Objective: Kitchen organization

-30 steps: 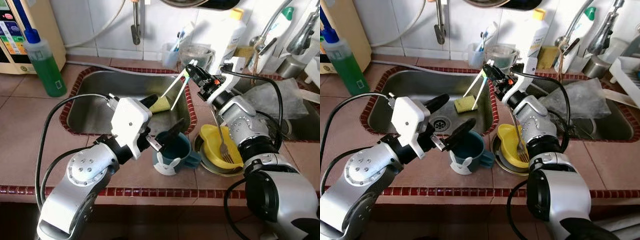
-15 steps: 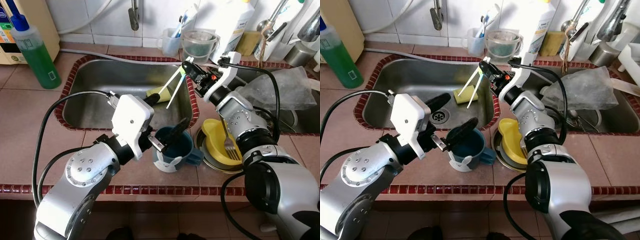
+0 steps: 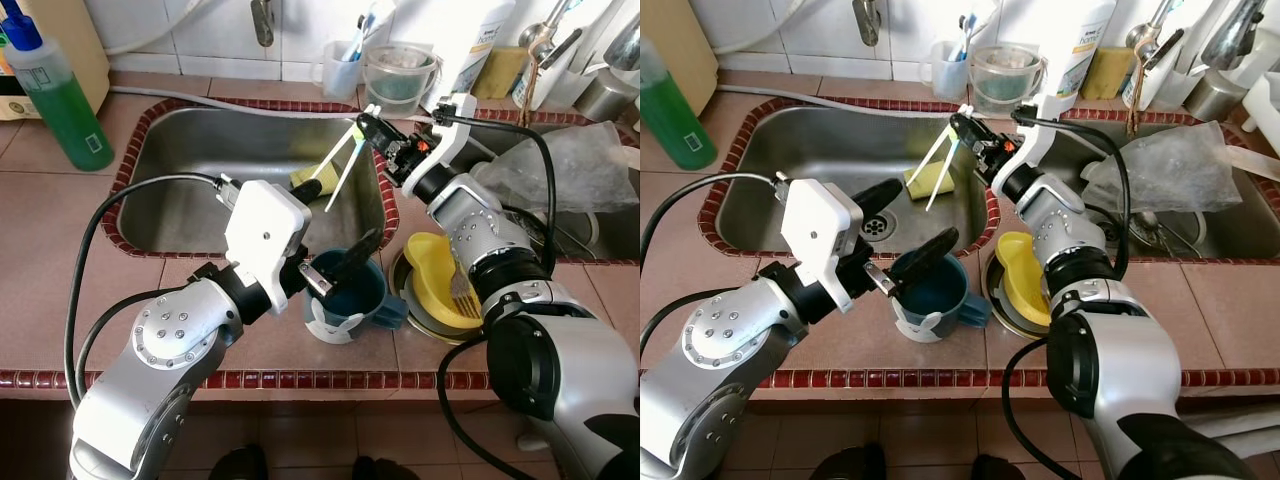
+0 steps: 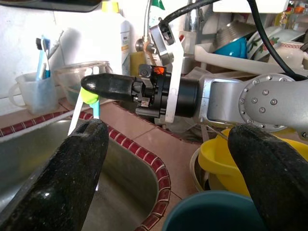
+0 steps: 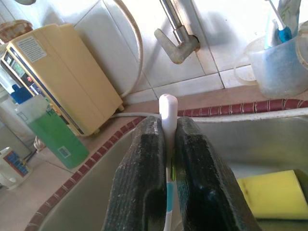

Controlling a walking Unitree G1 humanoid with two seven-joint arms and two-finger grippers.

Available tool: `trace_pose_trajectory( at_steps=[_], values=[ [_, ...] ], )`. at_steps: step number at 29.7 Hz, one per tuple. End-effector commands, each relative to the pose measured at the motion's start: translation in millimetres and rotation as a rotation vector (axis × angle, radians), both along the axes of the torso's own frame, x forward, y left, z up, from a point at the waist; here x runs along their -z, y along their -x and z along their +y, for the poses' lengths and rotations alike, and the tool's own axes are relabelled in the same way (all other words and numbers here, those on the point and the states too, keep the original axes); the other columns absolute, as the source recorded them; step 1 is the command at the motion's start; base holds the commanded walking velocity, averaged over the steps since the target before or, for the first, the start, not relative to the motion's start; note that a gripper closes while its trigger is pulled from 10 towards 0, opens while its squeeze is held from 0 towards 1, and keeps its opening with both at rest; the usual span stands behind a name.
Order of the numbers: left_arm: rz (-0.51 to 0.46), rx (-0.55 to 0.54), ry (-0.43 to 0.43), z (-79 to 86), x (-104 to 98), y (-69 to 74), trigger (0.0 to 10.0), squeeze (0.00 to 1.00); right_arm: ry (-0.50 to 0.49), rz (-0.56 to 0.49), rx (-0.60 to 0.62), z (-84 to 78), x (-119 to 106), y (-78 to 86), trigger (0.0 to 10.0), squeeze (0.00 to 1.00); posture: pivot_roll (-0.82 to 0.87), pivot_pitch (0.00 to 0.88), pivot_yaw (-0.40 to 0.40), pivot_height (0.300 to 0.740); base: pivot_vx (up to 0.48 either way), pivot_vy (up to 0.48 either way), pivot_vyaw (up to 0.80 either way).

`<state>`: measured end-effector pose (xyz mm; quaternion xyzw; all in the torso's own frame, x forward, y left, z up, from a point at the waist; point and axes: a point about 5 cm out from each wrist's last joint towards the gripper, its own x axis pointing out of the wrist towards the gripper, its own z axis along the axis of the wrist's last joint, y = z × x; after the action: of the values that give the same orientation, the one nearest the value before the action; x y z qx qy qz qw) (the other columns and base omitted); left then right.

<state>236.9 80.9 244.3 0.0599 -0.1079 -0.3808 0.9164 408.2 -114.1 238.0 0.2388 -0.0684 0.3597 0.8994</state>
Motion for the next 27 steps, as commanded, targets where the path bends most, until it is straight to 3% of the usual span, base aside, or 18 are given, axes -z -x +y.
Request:
trace_pose_trajectory(
  at_steps=[1,5,6,7,8,27],
  values=[
    [-0.021,0.011,0.008,-1.5,-5,2.7,10.0,0.00,0.000,-0.019,-0.015,1.8,-9,-1.3,10.0,0.00,0.05,0.215,-0.076,0.740,0.000,0.000,0.00],
    [-0.023,0.006,0.010,-1.6,-6,1.8,10.0,0.00,-0.004,-0.025,-0.024,2.3,-12,-1.6,10.0,0.00,0.05,0.209,-0.079,0.740,0.000,0.000,0.00],
    [-0.024,0.005,0.011,-1.6,-7,1.7,10.0,0.00,-0.005,-0.027,-0.026,2.5,-12,-1.7,10.0,0.16,0.05,0.209,-0.080,0.740,0.000,0.000,0.00],
    [-0.024,0.005,0.013,-1.6,-7,1.6,10.0,0.00,-0.006,-0.028,-0.027,2.6,-13,-1.8,10.0,0.85,0.05,0.208,-0.081,0.740,0.000,0.000,0.00],
    [-0.024,0.003,0.015,-1.6,-7,1.4,10.0,0.00,-0.006,-0.029,-0.028,2.6,-14,-1.8,10.0,1.00,0.05,0.208,-0.082,0.740,0.000,0.000,0.00],
    [-0.029,-0.007,0.023,-1.4,-8,0.7,10.0,0.00,-0.010,-0.053,-0.051,6.1,-21,-2.1,10.0,1.00,0.06,0.204,-0.089,0.740,0.000,0.000,0.00]
  ],
)
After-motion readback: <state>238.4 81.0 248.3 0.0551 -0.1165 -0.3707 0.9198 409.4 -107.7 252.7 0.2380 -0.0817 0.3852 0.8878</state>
